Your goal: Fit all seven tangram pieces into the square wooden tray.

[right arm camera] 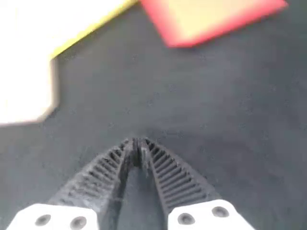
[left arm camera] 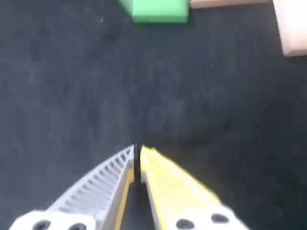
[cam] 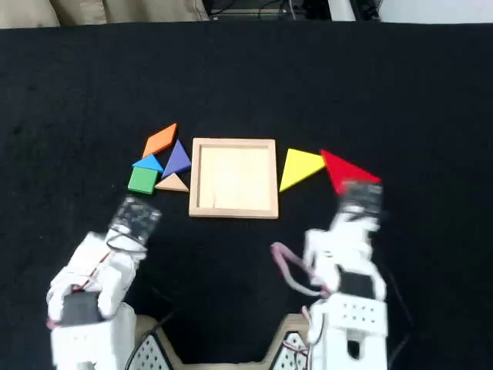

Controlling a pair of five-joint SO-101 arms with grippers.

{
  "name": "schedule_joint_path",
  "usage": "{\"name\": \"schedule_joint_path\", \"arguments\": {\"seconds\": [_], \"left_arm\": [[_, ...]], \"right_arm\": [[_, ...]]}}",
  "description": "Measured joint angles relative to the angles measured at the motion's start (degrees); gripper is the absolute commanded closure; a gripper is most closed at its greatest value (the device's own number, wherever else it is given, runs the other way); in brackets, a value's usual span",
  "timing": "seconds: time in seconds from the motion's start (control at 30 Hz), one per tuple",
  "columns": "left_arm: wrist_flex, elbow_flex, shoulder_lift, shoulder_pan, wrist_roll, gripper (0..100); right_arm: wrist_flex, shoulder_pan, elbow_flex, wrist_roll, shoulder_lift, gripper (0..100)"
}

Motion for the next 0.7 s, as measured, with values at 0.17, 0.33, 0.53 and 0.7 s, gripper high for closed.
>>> {"name": "schedule_joint_path", "arguments": {"seconds": [0.17, 0.33, 0.53, 0.7], "left_arm": [[-0.09, 0.0, 0.97, 0.0, 2.46, 97], [-0.09, 0.09, 0.97, 0.0, 2.46, 97], [-0.09, 0.09, 0.97, 0.0, 2.46, 97], [-0.09, 0.09, 0.97, 0.0, 2.46, 97]], "right_arm": [[2.37, -0.53, 0.0, 0.35, -1.49, 98.7], [2.37, -0.53, 0.0, 0.35, -1.49, 98.7], [2.37, -0.53, 0.0, 0.35, -1.49, 98.7], [2.37, -0.53, 0.0, 0.35, -1.49, 98.7]]}}
